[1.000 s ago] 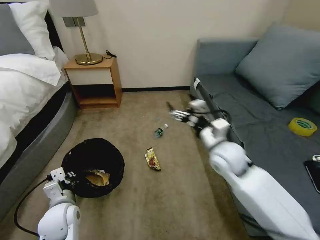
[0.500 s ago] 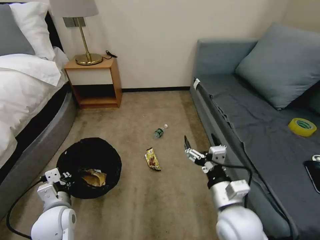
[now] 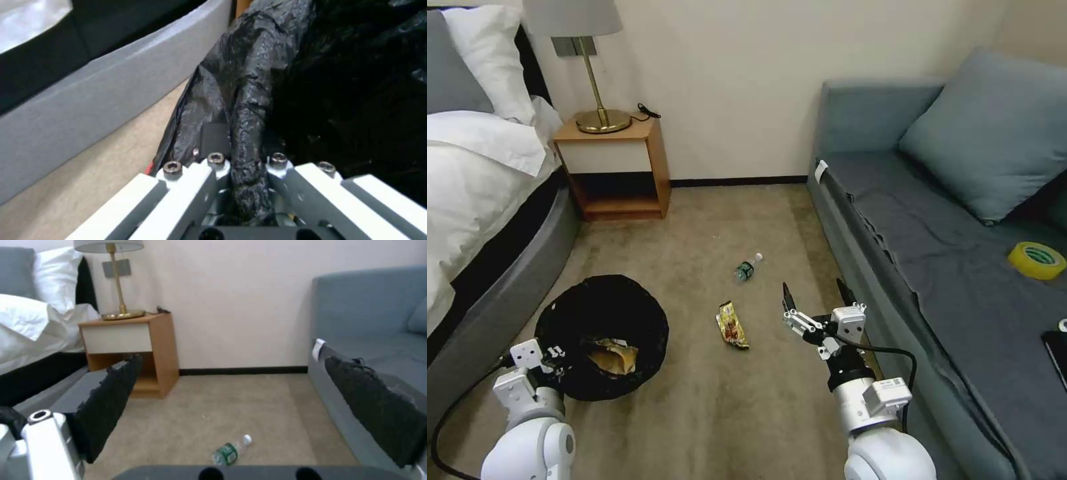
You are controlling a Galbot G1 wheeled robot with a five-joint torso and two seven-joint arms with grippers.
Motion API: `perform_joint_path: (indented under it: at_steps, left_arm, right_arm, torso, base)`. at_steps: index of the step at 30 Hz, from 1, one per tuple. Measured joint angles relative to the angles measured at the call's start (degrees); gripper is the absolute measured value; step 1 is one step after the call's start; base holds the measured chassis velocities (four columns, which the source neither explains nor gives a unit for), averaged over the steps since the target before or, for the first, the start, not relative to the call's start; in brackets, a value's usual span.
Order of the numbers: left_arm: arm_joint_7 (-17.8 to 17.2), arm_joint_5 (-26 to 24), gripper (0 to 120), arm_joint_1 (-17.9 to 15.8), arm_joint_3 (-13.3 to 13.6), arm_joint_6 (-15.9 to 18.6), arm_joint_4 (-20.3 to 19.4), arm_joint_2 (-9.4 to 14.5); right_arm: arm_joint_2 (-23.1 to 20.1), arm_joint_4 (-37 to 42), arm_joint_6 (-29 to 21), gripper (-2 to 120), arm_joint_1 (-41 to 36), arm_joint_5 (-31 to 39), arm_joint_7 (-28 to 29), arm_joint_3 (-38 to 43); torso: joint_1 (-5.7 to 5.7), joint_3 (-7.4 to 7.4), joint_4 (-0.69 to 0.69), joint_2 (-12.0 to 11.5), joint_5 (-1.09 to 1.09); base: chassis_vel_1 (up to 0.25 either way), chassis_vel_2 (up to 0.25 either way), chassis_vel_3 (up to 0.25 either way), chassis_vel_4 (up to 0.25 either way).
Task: Pick up the trash bin, then pick up the garbage on the floor and place it into the trash bin.
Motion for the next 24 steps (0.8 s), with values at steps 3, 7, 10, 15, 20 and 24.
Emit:
perform_joint_path:
  at_steps: [3,7,10,15,20,24]
  left_arm:
    - [0.0,-0.1,2,0.0,-0.1,0.0,-0.2,0.0]
    - [-0.1,-0.3,2,0.0,-0.2,0.2,-0.6,0.0]
    - [-0.2,-0.3,2,-0.2,-0.2,0.5,-0.8,-0.1]
    - [-0.3,-0.5,2,-0.1,-0.2,0.5,-1.2,-0.3]
    - [-0.3,-1.4,2,0.0,-0.6,0.7,-2.1,-0.2]
    - [-0.4,-1.9,2,0.1,-1.2,1.1,-2.9,0.2]
  right_arm:
    - [-0.4,-0.1,-0.1,100,0.3,0.3,0.0,0.1]
    - [-0.9,-0.4,-0.3,100,1.1,0.9,0.0,0.3]
    - [-1.1,-0.9,-0.3,100,1.8,1.4,0.0,0.3]
    - [-2.0,-1.9,0.3,100,3.0,3.3,-0.8,0.1]
    - [-4.4,-3.6,-1.7,100,6.9,10.4,-0.4,-1.8]
    - [-8.1,-6.8,-5.8,100,13.8,20.0,1.7,-5.7]
  torso:
    - [0.00,0.00,0.00,0.0,0.00]
    - [0.00,0.00,0.00,0.0,0.01]
    - [0.00,0.01,0.00,0.0,0.00]
    - [0.01,0.01,-0.01,0.0,0.02]
    - [0.02,0.01,-0.01,0.0,0.00]
    - [0.01,0.00,0.00,0.0,0.00]
  base:
    - [-0.232,0.223,0.245,-0.231]
    - [-0.239,0.241,0.229,-0.240]
    - [-0.235,0.233,0.245,-0.241]
    - [-0.223,0.217,0.215,-0.221]
    - [-0.126,0.106,0.099,-0.120]
    - [0.000,0.000,0.000,0.000]
